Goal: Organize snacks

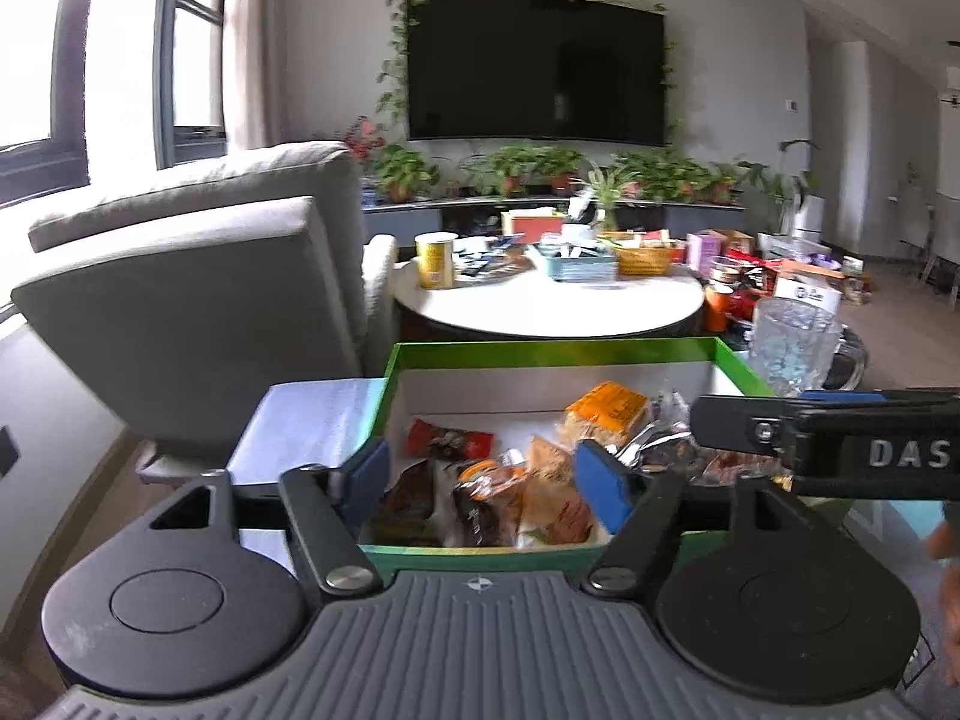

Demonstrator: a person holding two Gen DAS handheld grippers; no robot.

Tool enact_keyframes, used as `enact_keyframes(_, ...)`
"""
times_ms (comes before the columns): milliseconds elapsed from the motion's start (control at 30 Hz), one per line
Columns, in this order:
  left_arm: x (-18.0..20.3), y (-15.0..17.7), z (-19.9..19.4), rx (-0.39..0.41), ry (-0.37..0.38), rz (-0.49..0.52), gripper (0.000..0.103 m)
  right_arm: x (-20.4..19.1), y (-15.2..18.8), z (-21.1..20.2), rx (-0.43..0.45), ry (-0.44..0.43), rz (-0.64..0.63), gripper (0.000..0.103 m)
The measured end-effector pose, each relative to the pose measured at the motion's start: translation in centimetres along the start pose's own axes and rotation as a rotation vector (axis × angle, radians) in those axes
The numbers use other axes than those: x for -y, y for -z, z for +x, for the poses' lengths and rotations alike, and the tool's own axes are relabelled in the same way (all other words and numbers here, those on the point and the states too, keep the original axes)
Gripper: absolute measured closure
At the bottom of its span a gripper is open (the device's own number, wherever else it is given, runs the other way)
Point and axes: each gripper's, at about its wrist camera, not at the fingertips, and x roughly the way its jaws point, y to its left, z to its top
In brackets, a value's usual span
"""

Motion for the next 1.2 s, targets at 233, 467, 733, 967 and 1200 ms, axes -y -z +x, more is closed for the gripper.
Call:
enact_keyframes(233, 0.6, 1.3, -2.4, -0.026, -0.027, -0.001, 0.032, -0.8, 1.5, -2.6, 0.003, 0.011, 0.008, 0.018)
enact_keyframes(467, 1.0, 2.4, -4.6, -0.041, -0.054, -0.003, 0.031, -1.1, 2.9, -4.9, -0.003, 0.019, 0.022, 0.018)
enact_keyframes(733, 2.0, 3.1, -6.8, -0.043, -0.051, 0.001, 0.031, -1.1, 3.8, -7.0, 0.005, 0.035, 0.007, 0.018)
enact_keyframes(967, 2.2, 3.2, -7.8, -0.045, -0.053, 0.001, 0.031, -1.2, 3.9, -8.0, 0.019, 0.044, 0.003, 0.018)
enact_keyframes(1200, 2.0, 3.3, -8.5, -0.03, -0.048, -0.006, 0.031, -1.9, 4.1, -8.4, 0.022, 0.04, -0.018, 0.018)
